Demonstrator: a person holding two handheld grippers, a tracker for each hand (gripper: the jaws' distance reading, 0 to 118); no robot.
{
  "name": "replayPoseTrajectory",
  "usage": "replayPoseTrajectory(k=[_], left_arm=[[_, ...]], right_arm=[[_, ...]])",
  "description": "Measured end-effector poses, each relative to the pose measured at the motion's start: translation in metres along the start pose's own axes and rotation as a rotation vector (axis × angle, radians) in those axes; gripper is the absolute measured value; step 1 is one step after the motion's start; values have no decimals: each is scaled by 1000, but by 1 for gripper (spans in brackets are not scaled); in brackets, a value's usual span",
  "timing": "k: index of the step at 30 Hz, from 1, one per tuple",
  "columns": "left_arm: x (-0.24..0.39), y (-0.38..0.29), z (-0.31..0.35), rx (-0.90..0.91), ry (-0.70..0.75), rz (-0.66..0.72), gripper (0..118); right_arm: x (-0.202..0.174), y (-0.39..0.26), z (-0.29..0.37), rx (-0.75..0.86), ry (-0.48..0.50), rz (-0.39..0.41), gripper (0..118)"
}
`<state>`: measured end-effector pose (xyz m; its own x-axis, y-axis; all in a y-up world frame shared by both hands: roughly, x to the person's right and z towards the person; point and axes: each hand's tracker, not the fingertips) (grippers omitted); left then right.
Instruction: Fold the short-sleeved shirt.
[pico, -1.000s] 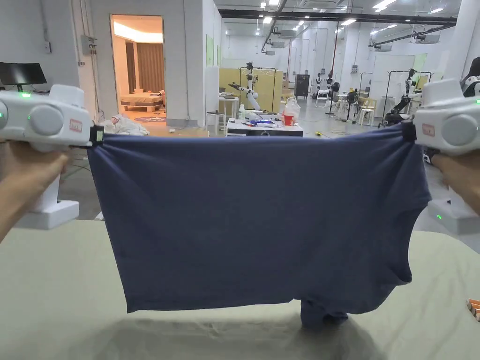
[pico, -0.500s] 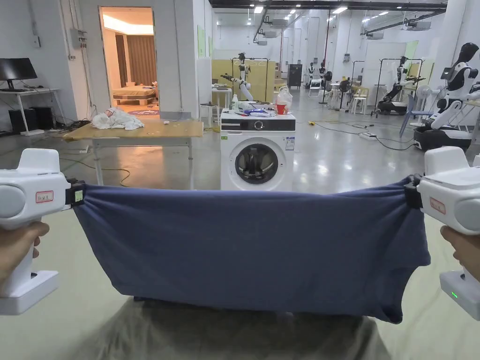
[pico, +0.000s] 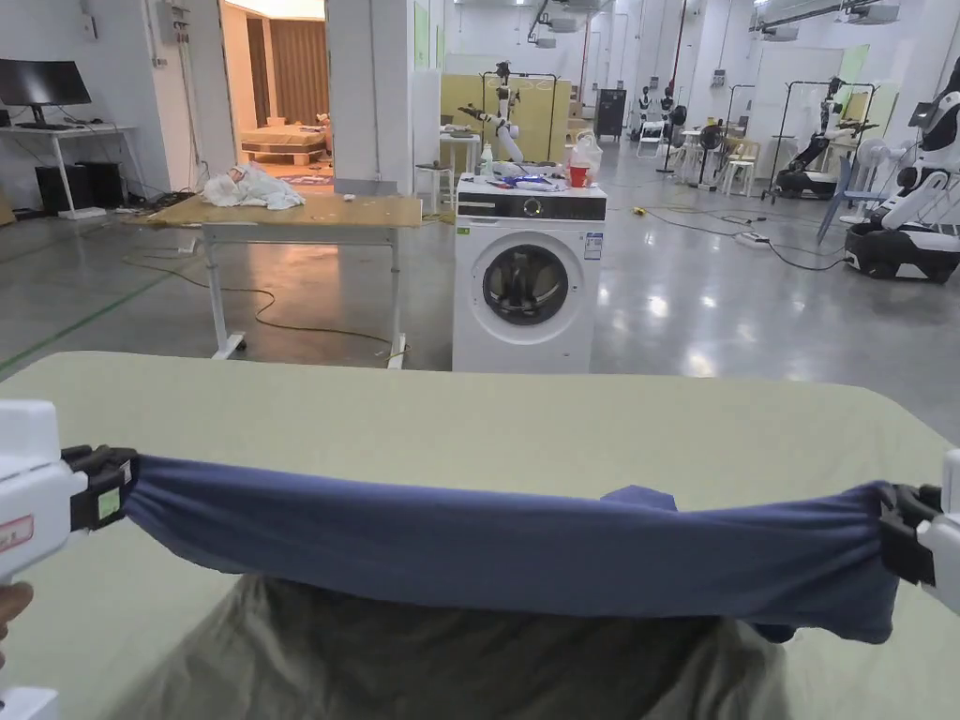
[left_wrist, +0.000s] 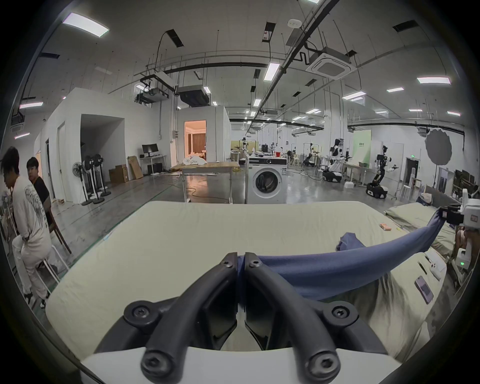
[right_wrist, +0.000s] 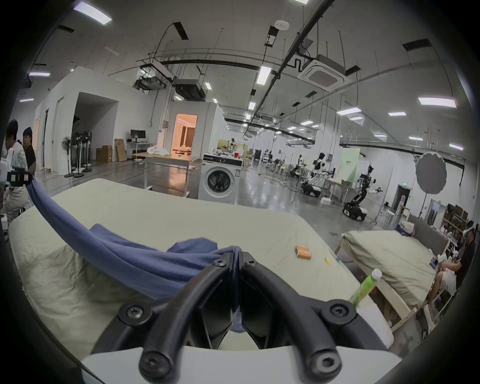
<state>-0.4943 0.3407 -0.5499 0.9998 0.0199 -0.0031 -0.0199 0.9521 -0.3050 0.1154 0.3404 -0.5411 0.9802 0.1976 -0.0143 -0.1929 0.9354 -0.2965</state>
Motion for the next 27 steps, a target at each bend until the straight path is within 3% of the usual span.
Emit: replayPoseTrajectory(k=[12, 22, 27], left_arm=[[8, -94, 62, -129, -27, 2, 0], [14, -182, 52, -399, -18, 3, 0], [15, -215, 44, -509, -4, -28, 0]], right_arm=[[-2, -101, 56, -184, -3, -58, 2], [-22, -192, 46, -486, 57, 9, 2], [-28, -223, 35, -560, 68, -6, 2]])
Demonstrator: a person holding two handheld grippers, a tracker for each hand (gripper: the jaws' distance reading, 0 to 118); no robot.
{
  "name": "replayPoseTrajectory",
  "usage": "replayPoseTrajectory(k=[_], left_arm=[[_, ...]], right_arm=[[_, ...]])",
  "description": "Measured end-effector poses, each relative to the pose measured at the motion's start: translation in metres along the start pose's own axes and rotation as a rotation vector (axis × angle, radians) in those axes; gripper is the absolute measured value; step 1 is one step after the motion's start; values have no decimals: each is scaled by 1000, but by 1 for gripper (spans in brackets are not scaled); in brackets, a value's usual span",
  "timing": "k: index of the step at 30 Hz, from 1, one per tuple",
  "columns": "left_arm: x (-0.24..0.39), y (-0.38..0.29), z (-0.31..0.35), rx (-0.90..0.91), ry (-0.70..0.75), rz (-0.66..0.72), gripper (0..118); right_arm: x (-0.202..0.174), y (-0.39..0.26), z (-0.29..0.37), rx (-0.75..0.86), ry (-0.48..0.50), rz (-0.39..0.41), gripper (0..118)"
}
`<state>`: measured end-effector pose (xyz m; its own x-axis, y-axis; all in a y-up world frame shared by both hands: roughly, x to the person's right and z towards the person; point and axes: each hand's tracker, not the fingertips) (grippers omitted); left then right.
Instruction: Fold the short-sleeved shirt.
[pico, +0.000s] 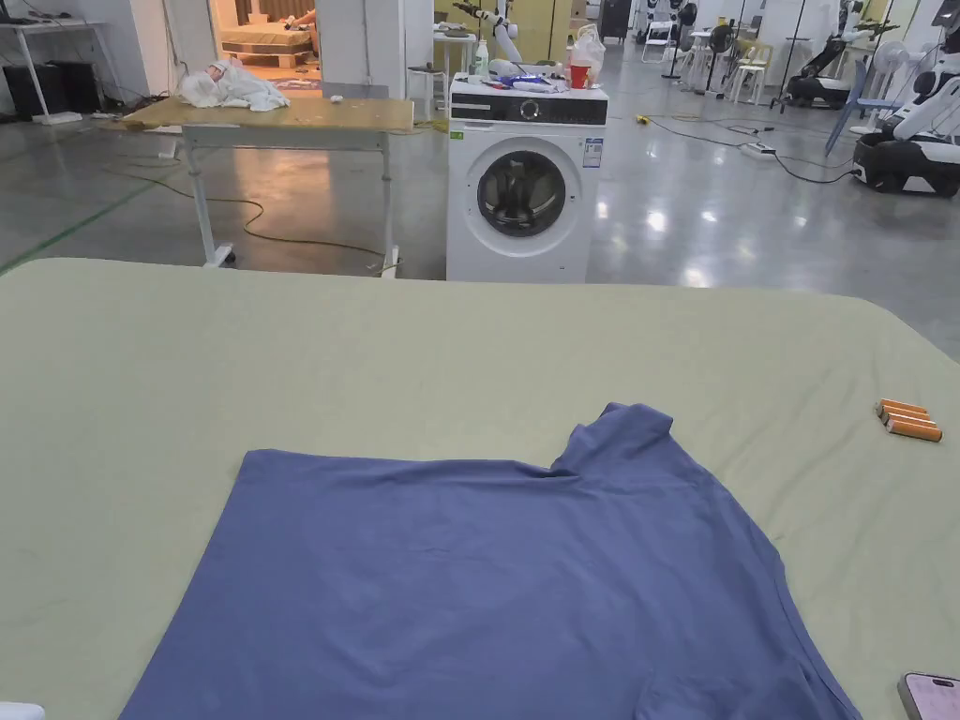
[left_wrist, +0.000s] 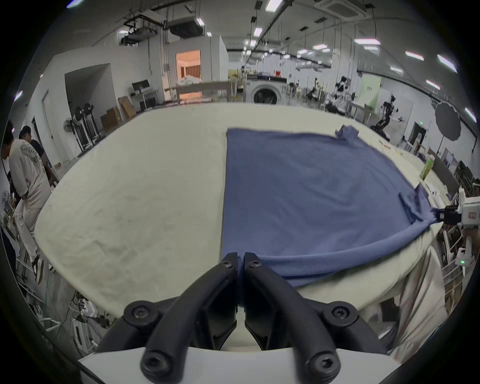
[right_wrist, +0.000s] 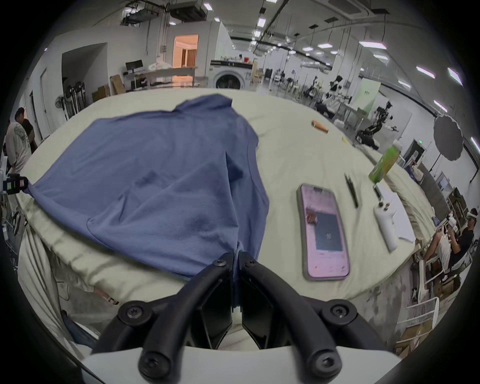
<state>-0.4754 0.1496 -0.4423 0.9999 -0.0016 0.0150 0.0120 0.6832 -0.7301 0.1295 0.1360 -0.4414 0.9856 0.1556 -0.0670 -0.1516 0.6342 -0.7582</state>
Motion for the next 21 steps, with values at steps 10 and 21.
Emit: replayPoseTrajectory(k=[10, 21], left_arm=[[14, -7, -5, -45, 19, 35, 20], [52, 74, 15, 307, -16, 13, 52]], right_arm=[[-8, 0, 5, -39, -64, 10, 57], [-44, 90, 36, 455, -45, -116, 65]])
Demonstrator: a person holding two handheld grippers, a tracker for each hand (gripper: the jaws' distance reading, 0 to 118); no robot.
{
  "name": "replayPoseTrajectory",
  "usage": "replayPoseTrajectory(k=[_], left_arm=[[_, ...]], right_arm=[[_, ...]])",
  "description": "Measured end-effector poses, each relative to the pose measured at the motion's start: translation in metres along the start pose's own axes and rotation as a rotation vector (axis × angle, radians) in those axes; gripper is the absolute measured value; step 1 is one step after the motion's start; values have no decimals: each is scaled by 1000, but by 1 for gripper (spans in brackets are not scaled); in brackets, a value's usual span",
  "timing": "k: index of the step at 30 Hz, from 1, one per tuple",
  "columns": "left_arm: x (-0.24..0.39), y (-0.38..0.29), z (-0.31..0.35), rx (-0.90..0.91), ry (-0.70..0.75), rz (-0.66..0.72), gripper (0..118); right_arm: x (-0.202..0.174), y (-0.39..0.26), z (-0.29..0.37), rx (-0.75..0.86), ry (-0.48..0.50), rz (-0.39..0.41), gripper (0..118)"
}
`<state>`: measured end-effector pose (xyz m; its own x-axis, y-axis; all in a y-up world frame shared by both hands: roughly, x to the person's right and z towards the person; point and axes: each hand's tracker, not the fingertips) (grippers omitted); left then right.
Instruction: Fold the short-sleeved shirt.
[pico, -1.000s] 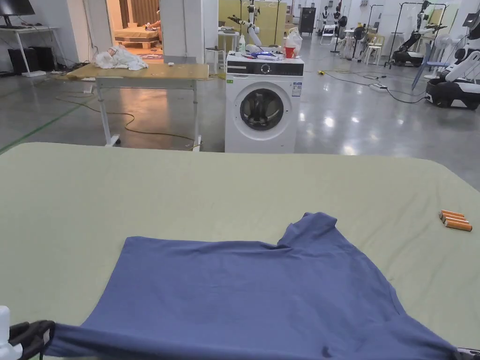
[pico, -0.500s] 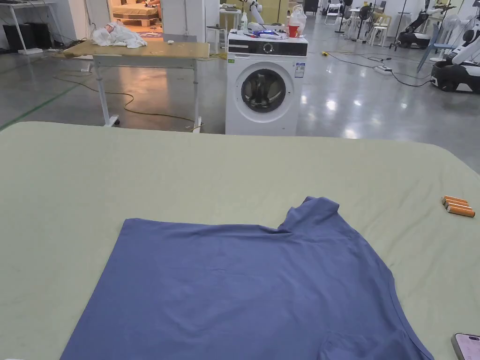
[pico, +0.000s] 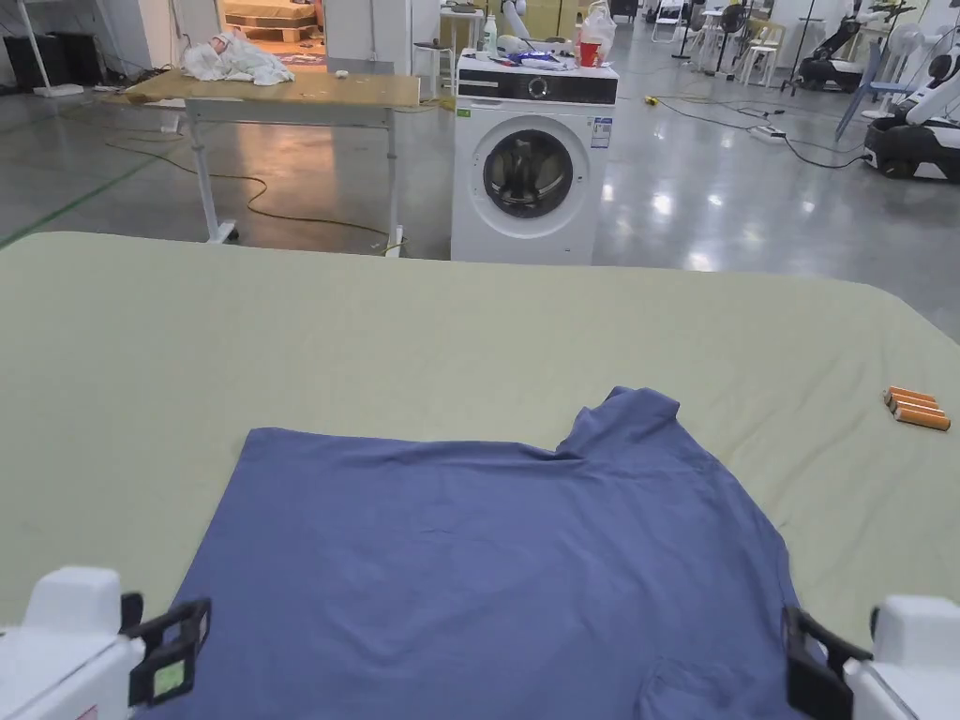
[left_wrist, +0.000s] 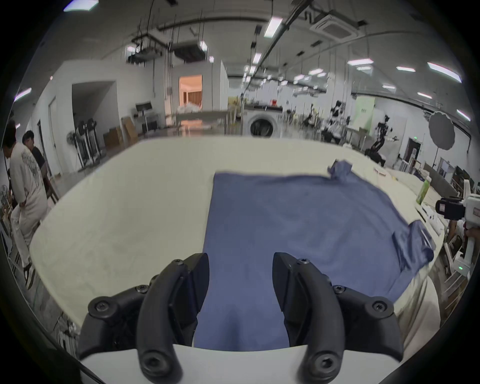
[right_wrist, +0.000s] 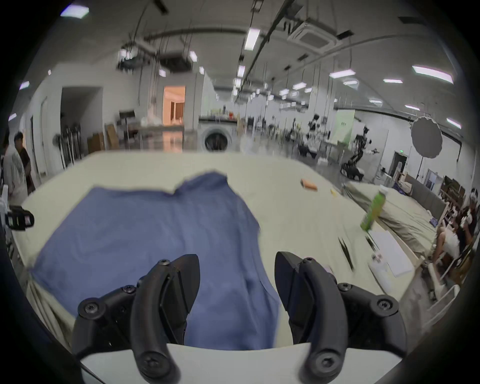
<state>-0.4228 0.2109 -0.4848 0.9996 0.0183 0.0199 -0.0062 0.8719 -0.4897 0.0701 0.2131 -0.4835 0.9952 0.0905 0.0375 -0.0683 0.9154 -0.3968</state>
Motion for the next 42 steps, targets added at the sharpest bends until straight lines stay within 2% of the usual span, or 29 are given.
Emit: replayPoseTrajectory(k=[3, 5, 6, 8, 9, 10, 11, 13, 19, 23, 30, 35, 36, 37, 38, 40, 42], left_arm=[[15, 23, -6, 121, 6, -19, 51], [17, 31, -14, 170, 5, -27, 46], [21, 37, -15, 190, 5, -31, 40], [28, 45, -14, 247, 4, -49, 29], [30, 49, -13, 263, 9, -65, 21], [32, 52, -12, 291, 23, -81, 13], [34, 54, -11, 317, 35, -90, 2], [35, 56, -13, 360, 61, -106, 0], [34, 63, -7, 427, 91, -69, 0], [33, 65, -3, 401, 96, -53, 0], [-6, 25, 11, 67, 11, -92, 0], [-35, -25, 27, -210, -27, -63, 0], [-38, -35, 32, -266, -26, -54, 3], [-41, -43, 34, -309, -20, -30, 12], [-45, -51, 34, -348, -3, -17, 26], [-50, -62, 33, -406, 8, 31, 62], [-53, -71, 26, -445, 15, 100, 66]], right_arm=[[-28, 22, -14, 109, 11, -14, 65], [-43, 35, -18, 174, 28, -30, 63], [-51, 40, -19, 203, 29, -36, 58], [-63, 50, -20, 274, 28, -38, 40], [-67, 53, -20, 298, 20, -31, 23], [-71, 57, -19, 329, 18, -29, 12], [-74, 60, -19, 353, 22, -32, 8], [-76, 65, -18, 377, 24, -48, 1], [-76, 69, -18, 432, 22, -50, 0], [-74, 70, -19, 423, 27, -43, 0], [-69, 54, -26, 344, 42, -16, 0], [-69, 37, -34, 276, 57, -24, 0], [-70, 34, -35, 265, 58, -19, 0], [-72, 31, -37, 253, 64, -15, 0], [-73, 29, -38, 245, 68, -14, 0], [-76, 24, -41, 224, 74, -5, 0], [-77, 21, -43, 209, 81, -7, 0]])
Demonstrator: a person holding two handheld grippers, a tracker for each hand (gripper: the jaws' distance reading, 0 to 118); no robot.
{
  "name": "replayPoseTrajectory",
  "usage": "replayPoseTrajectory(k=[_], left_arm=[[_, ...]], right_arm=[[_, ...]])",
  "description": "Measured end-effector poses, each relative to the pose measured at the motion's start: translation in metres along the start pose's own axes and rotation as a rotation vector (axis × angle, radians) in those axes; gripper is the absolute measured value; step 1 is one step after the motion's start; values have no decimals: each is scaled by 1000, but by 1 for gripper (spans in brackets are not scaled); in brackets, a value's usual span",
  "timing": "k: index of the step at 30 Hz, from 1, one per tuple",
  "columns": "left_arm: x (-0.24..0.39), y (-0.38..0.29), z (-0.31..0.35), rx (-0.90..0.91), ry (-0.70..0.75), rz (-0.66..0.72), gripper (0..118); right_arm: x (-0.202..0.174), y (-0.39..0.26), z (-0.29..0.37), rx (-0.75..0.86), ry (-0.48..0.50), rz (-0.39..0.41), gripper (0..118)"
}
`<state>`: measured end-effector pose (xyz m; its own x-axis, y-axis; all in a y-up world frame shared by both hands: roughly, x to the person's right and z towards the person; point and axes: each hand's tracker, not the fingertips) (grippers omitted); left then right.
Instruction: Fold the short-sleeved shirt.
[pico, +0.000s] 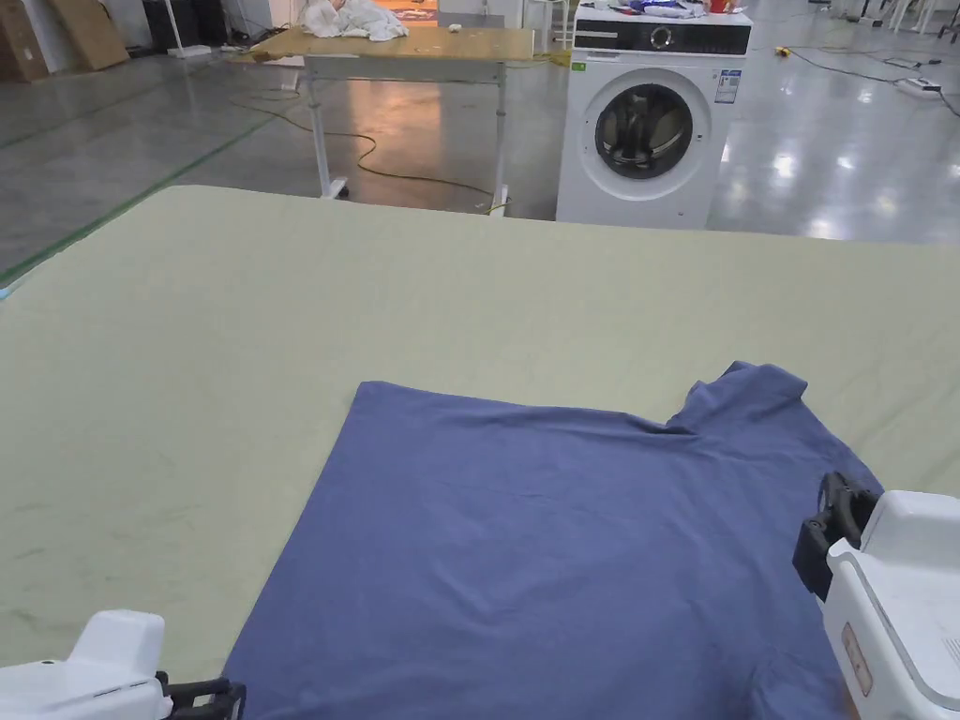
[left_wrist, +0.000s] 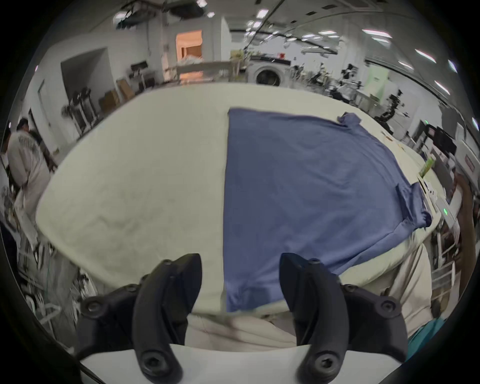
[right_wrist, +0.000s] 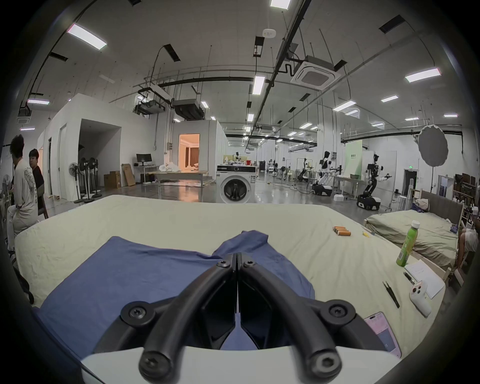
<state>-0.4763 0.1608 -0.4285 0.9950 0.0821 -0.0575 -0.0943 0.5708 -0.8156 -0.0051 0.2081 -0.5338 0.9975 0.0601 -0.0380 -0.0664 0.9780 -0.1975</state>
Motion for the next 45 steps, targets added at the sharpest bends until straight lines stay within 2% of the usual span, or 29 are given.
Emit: replayPoseTrajectory(k=[3, 6, 10, 11, 14, 15, 16, 18, 19, 20, 22, 23, 27, 31, 34, 36, 37, 38, 39, 42, 45], left_arm=[[1, 0, -13, -44, 1, 81, 66], [6, 0, -30, -88, 22, 83, 62], [23, -3, -35, -101, 114, -21, 58], [26, -2, -34, -109, 123, -34, 55], [25, 0, -35, -118, 65, -34, 20], [24, 0, -36, -118, 43, -38, 5], [24, 1, -36, -118, 1, -32, 3], [29, 2, -33, -121, 40, -47, 2], [31, 2, -30, -120, 34, -54, 2], [29, 2, -28, -116, 33, -49, 2], [27, 2, -24, -99, 18, -22, 2], [26, 3, -22, -93, 17, -18, 2], [22, 7, -18, -74, 5, -1, 2], [18, 10, -20, -63, -4, 10, 2], [18, 10, -22, -65, -4, 7, 2], [17, 10, -25, -70, -6, 10, 2], [16, 9, -25, -71, -9, 13, 2], [17, 9, -24, -69, -10, 18, 2], [16, 9, -23, -65, -15, 27, 2], [11, 11, -18, -42, -38, 60, 2], [5, 17, -9, 6, -78, 109, 2]], right_arm=[[-1, -5, 0, -21, 5, 5, 0], [3, -10, 1, -38, 2, 12, 0], [15, -16, 7, -67, -18, 20, 0], [18, -17, 9, -73, -26, 23, 0], [33, -20, 17, -112, -43, 32, 0], [39, -21, 21, -123, -44, 32, 0], [45, -22, 25, -136, -51, 36, 0], [59, -24, 35, -189, -60, 70, 0], [66, -25, 39, -226, -63, 82, 3], [73, -27, 41, -276, -67, 97, 11], [90, -36, 48, -383, -54, 84, 46], [97, -42, 50, -444, -46, 82, 56], [111, -72, 60, -609, 0, 78, 60], [111, -108, 62, -728, -4, 92, 60], [116, -129, 56, -748, 0, 50, 57], [116, -129, 57, -720, -6, 26, 40], [115, -125, 58, -721, 6, 14, 35], [114, -122, 59, -717, 40, -9, 35], [113, -121, 58, -713, 63, -25, 9], [106, -116, 58, -729, 44, 57, 8], [107, -100, 62, -713, 41, 34, 8]])
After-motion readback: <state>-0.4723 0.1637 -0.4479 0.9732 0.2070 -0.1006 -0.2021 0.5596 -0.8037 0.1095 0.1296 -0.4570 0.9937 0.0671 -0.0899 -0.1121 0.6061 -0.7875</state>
